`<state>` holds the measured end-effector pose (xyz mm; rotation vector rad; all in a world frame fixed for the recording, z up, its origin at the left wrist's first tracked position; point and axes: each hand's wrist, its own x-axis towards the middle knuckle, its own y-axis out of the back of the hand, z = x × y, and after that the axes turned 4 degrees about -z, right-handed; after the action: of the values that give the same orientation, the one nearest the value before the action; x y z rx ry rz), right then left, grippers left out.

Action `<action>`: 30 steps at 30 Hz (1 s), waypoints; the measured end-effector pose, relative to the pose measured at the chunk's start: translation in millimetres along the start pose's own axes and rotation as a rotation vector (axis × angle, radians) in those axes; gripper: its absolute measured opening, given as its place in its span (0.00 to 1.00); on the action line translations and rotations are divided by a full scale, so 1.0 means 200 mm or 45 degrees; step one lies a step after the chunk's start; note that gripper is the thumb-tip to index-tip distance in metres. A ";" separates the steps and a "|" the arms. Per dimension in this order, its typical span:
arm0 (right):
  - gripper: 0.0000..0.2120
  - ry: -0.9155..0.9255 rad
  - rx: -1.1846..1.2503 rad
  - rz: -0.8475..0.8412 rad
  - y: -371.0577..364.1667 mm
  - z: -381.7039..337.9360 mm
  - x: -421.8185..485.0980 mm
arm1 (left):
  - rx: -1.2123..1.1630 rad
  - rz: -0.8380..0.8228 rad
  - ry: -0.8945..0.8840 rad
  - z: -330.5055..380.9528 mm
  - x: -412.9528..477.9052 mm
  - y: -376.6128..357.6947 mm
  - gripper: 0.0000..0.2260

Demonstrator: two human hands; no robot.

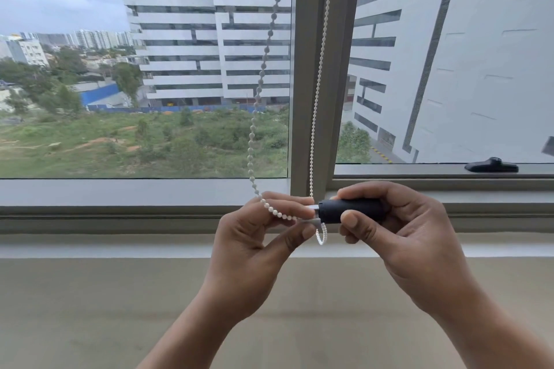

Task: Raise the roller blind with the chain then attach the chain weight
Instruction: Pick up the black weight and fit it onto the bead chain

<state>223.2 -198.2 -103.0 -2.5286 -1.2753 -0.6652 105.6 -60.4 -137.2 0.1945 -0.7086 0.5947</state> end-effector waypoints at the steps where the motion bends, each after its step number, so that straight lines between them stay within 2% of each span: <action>1: 0.11 -0.004 0.016 0.005 0.00 0.00 0.00 | -0.009 -0.004 -0.004 0.00 0.00 0.00 0.06; 18: 0.09 -0.020 0.049 -0.021 0.01 0.00 0.01 | -0.097 0.055 -0.006 0.01 0.00 -0.03 0.06; 30: 0.10 0.072 0.034 -0.061 0.02 0.01 0.01 | -0.052 0.024 -0.043 0.01 -0.01 -0.02 0.05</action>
<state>228.1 -199.3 -103.7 -2.4469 -1.3204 -0.7202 105.5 -65.7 -137.1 0.1607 -0.7551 0.5956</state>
